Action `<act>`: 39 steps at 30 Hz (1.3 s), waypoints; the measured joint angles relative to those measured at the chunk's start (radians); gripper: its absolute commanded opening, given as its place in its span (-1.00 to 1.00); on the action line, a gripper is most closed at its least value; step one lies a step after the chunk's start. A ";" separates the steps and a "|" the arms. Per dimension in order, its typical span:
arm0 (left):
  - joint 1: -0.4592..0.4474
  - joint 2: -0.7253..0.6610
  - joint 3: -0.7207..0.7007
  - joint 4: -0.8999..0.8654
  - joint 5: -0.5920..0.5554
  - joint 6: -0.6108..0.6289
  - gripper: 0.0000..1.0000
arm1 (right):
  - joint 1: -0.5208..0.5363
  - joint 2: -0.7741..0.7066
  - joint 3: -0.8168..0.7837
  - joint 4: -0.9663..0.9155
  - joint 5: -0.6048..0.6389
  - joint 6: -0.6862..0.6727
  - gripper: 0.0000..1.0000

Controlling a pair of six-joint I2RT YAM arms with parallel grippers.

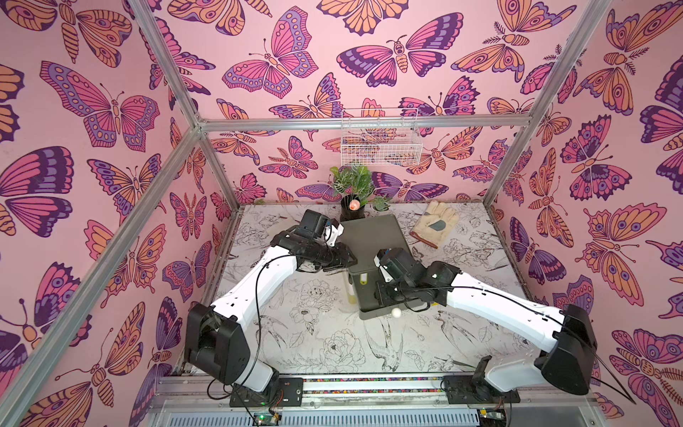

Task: Take the keys out of the drawer
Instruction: Open the drawer in the storage box.

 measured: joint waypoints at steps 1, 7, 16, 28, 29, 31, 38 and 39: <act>0.000 0.002 0.003 -0.003 0.000 0.000 0.03 | 0.000 0.000 0.008 -0.018 -0.003 0.000 -0.72; 0.000 0.013 0.017 -0.019 0.000 0.000 0.03 | 0.000 0.030 0.110 -0.171 -0.052 -0.008 -0.58; 0.000 0.025 0.032 -0.032 0.004 0.000 0.03 | 0.000 0.089 0.183 -0.283 -0.093 -0.032 -0.56; 0.000 0.034 0.043 -0.045 0.008 0.000 0.03 | 0.000 0.087 0.185 -0.290 -0.106 -0.028 -0.56; 0.000 0.034 0.043 -0.045 0.008 0.000 0.03 | 0.000 0.087 0.188 -0.294 -0.106 -0.027 -0.56; 0.000 0.034 0.043 -0.045 0.008 0.000 0.08 | 0.000 0.087 0.201 -0.315 -0.107 -0.018 -0.56; 0.000 0.047 0.043 -0.029 0.006 -0.002 0.36 | 0.005 0.087 0.238 -0.363 -0.127 0.031 -0.34; 0.000 0.048 0.043 -0.026 0.006 -0.001 0.40 | 0.006 0.087 0.238 -0.362 -0.128 0.035 -0.30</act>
